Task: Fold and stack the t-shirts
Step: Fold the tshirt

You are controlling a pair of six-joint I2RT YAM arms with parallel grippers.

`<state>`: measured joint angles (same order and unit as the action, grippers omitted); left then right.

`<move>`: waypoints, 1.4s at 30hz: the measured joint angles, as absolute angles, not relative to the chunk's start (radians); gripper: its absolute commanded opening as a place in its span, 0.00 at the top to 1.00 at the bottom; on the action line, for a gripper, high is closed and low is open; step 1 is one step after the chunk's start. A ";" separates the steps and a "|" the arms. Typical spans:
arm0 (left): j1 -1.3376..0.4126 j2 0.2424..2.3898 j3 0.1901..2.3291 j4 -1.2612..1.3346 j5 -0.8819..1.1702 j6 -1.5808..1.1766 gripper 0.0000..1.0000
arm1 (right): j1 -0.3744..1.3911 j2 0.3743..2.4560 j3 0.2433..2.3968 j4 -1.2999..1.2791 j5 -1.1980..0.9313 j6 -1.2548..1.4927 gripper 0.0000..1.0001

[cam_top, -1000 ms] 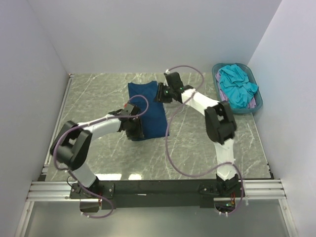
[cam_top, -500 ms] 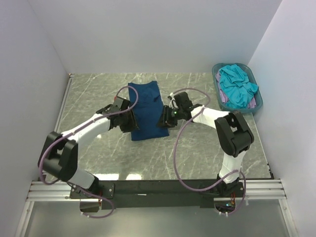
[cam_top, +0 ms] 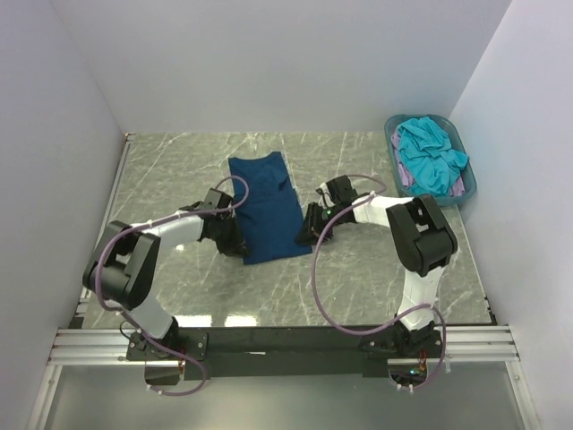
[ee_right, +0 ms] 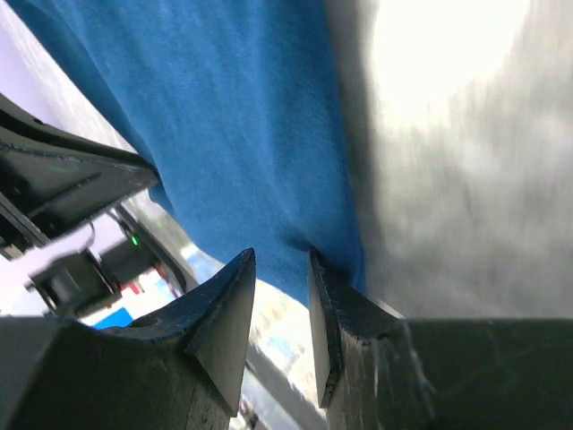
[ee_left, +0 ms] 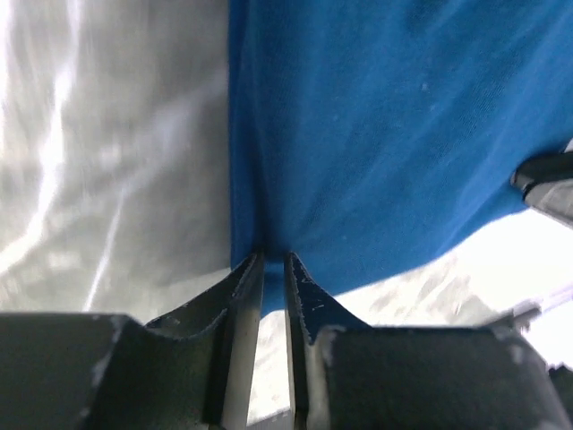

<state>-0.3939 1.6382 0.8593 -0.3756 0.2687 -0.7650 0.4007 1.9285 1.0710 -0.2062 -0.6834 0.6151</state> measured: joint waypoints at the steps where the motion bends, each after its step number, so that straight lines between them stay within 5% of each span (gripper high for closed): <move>1: -0.394 1.622 0.836 -0.374 0.284 -0.766 0.77 | 0.401 1.912 1.050 -0.219 -0.689 0.604 0.62; 9: -0.400 1.410 0.674 -0.521 0.315 -0.771 0.63 | 0.432 1.747 0.868 -0.338 -0.722 0.554 0.61; 15: -0.388 1.329 0.797 -0.542 0.285 -0.807 0.58 | 0.443 1.708 1.001 -0.350 -0.722 0.538 0.62; 23: -0.338 1.560 1.095 -0.327 0.263 -0.806 0.67 | 0.434 1.909 1.345 -0.174 -0.723 0.561 0.63; 34: -0.220 1.902 1.157 -0.232 0.292 -0.805 0.69 | 0.352 2.187 1.390 -0.062 -0.744 0.663 0.63; 42: -0.218 1.919 1.198 -0.250 0.290 -0.787 0.54 | 0.344 2.173 1.391 -0.070 -0.716 0.657 0.62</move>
